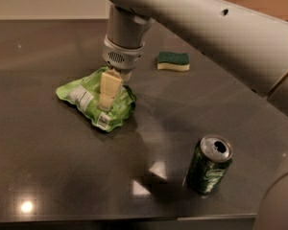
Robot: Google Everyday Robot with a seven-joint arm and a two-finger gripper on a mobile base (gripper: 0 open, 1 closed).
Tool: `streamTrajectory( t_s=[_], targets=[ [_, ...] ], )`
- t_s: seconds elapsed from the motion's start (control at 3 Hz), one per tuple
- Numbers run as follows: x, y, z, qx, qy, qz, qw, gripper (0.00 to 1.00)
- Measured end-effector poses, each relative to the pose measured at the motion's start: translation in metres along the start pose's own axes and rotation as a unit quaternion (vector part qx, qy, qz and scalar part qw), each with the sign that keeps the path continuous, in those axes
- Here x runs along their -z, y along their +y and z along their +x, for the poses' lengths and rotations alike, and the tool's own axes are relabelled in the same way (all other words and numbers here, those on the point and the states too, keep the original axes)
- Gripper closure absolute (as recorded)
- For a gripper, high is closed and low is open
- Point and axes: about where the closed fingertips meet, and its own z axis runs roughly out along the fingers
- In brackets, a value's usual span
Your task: Move green rice chip bag near green can
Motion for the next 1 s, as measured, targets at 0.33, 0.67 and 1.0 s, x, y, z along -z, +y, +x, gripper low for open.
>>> streamTrajectory(
  t_s=[0.33,0.67,1.0],
  targets=[
    [0.0000,0.0022,-0.0010,-0.001,-0.003,-0.002,1.0000,0.48],
    [0.0008,0.0050,0.0007,-0.001,-0.005,-0.007,1.0000,0.72],
    [0.0059,0.0088,0.0055,0.001,-0.010,-0.012,0.9999,0.95]
  ],
)
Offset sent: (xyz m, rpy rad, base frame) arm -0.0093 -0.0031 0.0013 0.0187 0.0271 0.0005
